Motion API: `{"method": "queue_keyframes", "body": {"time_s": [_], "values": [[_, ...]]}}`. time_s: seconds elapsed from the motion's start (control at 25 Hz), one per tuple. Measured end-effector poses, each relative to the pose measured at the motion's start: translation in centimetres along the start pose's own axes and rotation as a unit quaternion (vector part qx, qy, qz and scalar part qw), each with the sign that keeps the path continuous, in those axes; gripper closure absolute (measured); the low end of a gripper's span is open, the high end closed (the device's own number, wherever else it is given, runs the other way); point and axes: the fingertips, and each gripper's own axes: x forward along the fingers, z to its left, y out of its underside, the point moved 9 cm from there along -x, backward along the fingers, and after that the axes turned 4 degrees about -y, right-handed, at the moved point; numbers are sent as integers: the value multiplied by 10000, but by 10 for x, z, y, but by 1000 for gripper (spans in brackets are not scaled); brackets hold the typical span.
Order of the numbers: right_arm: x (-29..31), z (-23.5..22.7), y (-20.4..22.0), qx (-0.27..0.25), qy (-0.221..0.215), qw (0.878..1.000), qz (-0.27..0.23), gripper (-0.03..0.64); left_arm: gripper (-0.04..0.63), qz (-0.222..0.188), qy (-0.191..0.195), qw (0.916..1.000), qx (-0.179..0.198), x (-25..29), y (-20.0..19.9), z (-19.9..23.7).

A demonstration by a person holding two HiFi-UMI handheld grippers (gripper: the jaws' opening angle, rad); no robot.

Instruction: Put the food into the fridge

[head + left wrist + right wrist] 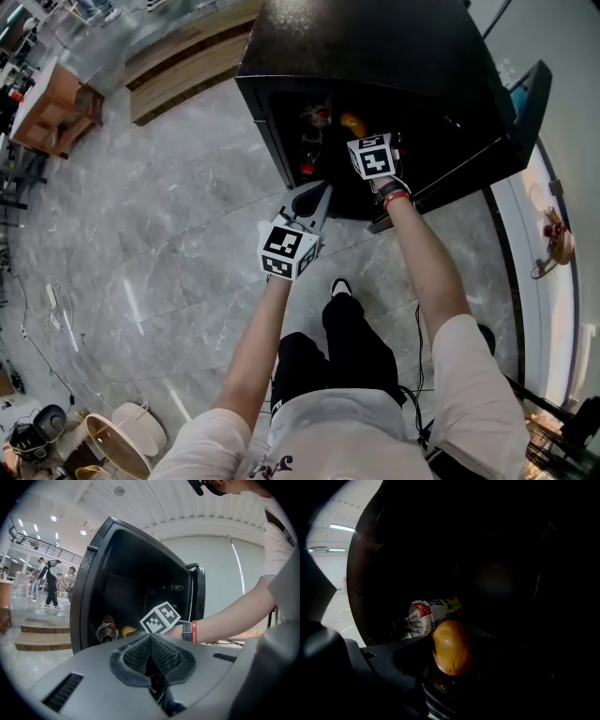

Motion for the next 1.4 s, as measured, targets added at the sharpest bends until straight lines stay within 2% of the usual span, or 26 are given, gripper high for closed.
{"method": "queue_keyframes", "body": {"time_s": [0.24, 0.48, 0.8, 1.4], "values": [[8, -1, -3, -151, -69, 9997, 160, 327, 577, 59, 45, 9999, 106, -4, 0, -3], [9, -3, -1, -19, -91, 9995, 305, 305, 577, 124, -58, 9998, 163, -9, 1, 0], [-2, 1, -2, 172, -203, 9995, 155, 299, 577, 79, -70, 9999, 121, -8, -3, -5], [-42, 10, -13, 407, -111, 9990, 127, 302, 577, 100, -179, 9998, 9, -35, -25, -18]]}}
